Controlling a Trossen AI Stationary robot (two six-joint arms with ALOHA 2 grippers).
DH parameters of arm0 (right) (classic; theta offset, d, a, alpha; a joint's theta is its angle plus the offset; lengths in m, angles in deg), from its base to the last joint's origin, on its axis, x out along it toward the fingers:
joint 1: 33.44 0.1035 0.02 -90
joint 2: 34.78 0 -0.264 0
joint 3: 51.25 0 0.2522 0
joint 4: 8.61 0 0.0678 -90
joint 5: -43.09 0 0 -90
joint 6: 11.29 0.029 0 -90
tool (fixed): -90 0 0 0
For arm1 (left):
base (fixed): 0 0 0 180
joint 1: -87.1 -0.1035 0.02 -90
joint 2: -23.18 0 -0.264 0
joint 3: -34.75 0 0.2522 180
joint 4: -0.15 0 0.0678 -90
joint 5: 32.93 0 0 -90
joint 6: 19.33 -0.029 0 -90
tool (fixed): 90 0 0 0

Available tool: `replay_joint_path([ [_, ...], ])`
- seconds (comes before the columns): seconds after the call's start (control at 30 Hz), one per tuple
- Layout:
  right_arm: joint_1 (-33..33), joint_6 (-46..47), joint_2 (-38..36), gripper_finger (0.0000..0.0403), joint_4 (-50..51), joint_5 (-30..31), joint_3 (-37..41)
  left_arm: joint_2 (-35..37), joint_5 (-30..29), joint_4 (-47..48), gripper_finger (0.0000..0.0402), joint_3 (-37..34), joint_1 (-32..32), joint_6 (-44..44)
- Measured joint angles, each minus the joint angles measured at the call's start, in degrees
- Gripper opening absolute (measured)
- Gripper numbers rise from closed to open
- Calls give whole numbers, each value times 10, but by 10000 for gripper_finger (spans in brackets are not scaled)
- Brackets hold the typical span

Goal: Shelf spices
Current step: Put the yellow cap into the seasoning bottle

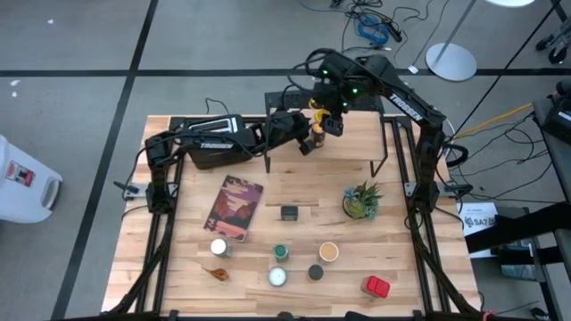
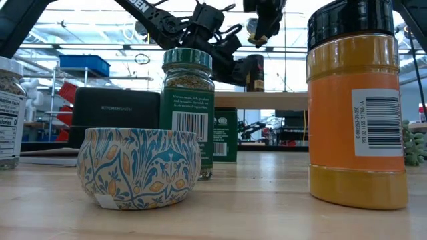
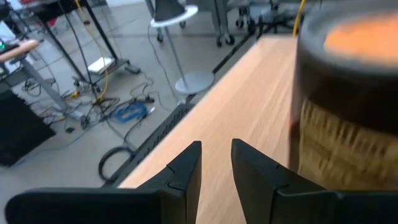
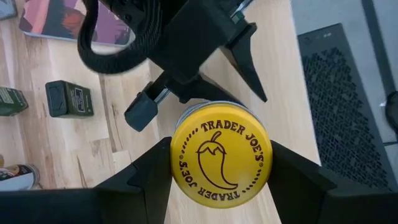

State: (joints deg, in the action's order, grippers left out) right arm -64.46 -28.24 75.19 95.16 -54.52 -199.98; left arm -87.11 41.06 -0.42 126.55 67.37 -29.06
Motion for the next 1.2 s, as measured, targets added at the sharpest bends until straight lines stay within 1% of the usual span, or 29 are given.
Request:
replay_joint_path([
  [0.2,3,-9,22,208,0,-3,0,17,-2,52,97,1,1,0],
  [0.37,3,-11,25,208,0,-16,0,42,-12,91,97,1,3,1],
  [0.5,2,-5,25,208,0,-17,0,56,-13,102,97,1,5,3],
  [0.87,1,6,25,208,0,-18,0,61,-14,124,97,0,8,4],
  [1.1,-1,12,25,208,0,-27,46,61,-14,124,97,0,8,4],
  [1.2,-1,10,25,208,0,-28,50,61,-14,125,97,0,8,4],
])
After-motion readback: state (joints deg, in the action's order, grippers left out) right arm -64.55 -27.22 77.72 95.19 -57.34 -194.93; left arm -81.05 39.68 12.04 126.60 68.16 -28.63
